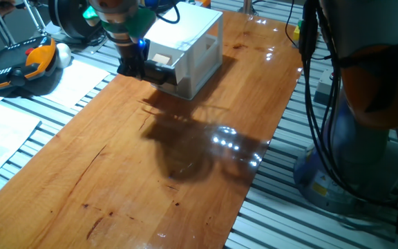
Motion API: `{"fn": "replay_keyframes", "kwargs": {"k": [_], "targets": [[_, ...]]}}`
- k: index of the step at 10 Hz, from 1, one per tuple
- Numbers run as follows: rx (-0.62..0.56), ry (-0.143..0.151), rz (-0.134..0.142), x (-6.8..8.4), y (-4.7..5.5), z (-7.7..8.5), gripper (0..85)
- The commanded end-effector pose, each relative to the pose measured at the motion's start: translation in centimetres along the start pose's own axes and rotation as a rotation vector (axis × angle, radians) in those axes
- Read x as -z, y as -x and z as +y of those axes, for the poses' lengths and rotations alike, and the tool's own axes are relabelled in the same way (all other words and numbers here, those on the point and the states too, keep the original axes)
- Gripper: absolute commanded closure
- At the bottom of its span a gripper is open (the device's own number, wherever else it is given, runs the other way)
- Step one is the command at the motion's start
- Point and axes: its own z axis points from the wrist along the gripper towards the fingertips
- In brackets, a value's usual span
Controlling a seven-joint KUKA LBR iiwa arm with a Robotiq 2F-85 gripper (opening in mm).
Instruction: Put things in the drawer
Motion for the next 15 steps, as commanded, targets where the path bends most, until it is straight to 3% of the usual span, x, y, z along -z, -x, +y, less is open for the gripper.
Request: {"fn": "replay_keyframes", "kwargs": {"k": [1,15], "targets": [[0.001,0.000,0.000,0.0,0.0,-0.2,85.0],[0.022,-0.001,-0.009,-0.6,-0.4,-3.0,85.0]]}}
